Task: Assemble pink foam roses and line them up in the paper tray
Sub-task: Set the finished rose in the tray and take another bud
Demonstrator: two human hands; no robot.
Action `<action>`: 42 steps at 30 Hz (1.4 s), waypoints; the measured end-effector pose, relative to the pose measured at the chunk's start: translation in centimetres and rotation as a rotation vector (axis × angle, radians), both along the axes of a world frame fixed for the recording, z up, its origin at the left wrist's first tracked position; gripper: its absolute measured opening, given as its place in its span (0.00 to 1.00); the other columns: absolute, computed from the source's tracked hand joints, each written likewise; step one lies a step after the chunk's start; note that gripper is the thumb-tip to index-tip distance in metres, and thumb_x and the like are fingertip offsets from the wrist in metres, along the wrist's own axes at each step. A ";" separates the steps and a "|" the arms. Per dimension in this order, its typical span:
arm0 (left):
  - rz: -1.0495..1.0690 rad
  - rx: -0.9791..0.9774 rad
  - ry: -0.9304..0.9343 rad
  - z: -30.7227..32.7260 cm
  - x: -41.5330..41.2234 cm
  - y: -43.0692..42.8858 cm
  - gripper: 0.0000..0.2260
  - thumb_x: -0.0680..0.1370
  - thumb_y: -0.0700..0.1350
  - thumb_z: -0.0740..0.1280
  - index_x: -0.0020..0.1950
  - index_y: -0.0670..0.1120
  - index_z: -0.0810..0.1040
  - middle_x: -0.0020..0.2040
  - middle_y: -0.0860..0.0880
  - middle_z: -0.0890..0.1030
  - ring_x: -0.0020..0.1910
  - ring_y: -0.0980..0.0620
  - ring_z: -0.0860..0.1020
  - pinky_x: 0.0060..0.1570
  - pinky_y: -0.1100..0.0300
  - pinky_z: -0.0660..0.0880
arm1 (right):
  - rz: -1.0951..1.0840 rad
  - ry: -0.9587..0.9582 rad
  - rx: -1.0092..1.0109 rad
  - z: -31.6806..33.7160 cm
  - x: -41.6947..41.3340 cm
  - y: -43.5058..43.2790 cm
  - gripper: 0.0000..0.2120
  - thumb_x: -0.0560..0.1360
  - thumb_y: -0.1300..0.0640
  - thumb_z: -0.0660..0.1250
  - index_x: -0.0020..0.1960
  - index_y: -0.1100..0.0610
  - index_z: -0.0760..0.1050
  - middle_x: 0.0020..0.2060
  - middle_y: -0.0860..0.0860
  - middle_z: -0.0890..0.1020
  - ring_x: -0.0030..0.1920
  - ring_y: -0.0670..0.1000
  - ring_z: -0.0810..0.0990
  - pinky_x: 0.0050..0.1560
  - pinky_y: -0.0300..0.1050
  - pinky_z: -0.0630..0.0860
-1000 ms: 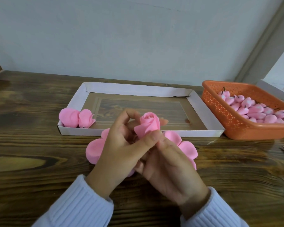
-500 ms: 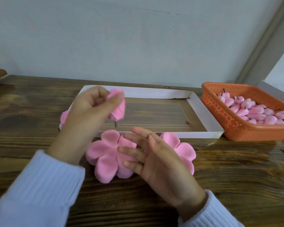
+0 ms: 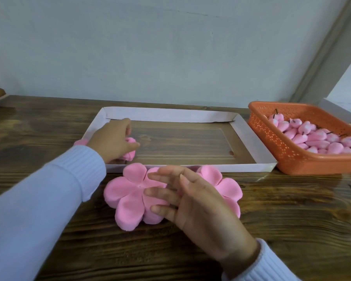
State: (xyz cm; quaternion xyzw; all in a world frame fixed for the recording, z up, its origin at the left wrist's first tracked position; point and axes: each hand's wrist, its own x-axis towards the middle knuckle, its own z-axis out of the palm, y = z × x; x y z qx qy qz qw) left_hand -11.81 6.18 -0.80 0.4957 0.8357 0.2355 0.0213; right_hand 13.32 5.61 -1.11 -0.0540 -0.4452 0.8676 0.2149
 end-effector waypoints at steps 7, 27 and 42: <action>-0.042 -0.202 0.306 0.0 -0.7 -0.7 0.03 0.77 0.49 0.66 0.45 0.51 0.77 0.37 0.56 0.74 0.41 0.51 0.73 0.47 0.55 0.67 | -0.008 -0.033 0.009 0.0 0.1 -0.2 0.13 0.73 0.63 0.61 0.56 0.60 0.77 0.55 0.56 0.81 0.50 0.52 0.82 0.48 0.44 0.79; 0.040 -0.342 0.315 -0.5 -1.4 -0.5 0.17 0.79 0.64 0.57 0.41 0.53 0.74 0.37 0.56 0.75 0.49 0.50 0.76 0.71 0.39 0.54 | -0.018 -0.051 0.032 0.2 0.1 -0.3 0.13 0.72 0.64 0.62 0.50 0.55 0.82 0.51 0.55 0.82 0.46 0.50 0.82 0.45 0.42 0.78; 0.103 1.052 -0.734 7.3 8.7 -5.7 0.06 0.70 0.45 0.64 0.33 0.52 0.78 0.32 0.57 0.79 0.33 0.59 0.76 0.31 0.69 0.70 | -0.034 0.007 0.019 0.3 0.2 -0.2 0.11 0.70 0.61 0.67 0.51 0.55 0.82 0.46 0.55 0.83 0.44 0.50 0.81 0.45 0.43 0.77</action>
